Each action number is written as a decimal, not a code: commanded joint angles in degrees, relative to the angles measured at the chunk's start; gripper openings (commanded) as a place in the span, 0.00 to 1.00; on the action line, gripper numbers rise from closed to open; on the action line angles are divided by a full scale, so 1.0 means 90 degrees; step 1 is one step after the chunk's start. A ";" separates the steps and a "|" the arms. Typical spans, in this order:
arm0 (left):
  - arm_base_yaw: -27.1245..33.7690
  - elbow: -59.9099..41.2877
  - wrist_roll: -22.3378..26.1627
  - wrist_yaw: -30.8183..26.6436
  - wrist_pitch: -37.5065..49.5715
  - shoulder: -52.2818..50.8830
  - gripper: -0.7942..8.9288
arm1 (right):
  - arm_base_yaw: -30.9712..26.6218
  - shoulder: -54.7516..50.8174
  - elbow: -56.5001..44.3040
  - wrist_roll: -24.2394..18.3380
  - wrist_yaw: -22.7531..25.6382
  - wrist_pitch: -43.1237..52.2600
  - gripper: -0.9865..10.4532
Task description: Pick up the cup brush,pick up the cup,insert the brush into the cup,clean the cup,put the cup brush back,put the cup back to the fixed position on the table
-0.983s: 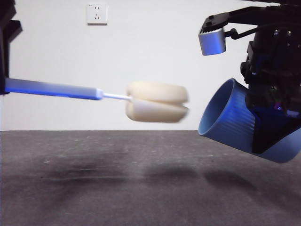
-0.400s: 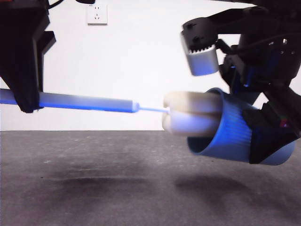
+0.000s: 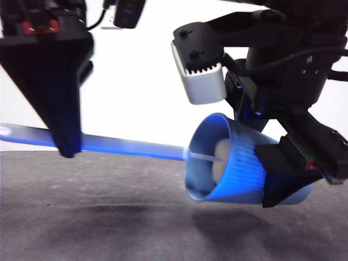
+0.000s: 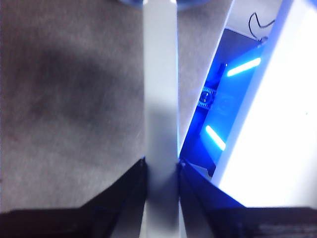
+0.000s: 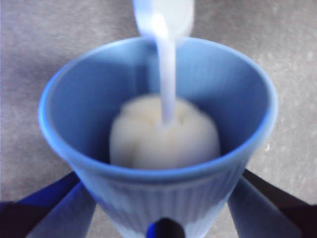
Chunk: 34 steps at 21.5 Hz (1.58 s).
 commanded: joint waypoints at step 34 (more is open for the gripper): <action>-0.0148 -0.0041 -0.0318 -0.0095 0.0432 0.0109 0.07 | -0.0024 0.0044 0.0022 -0.0024 0.0435 0.0085 0.07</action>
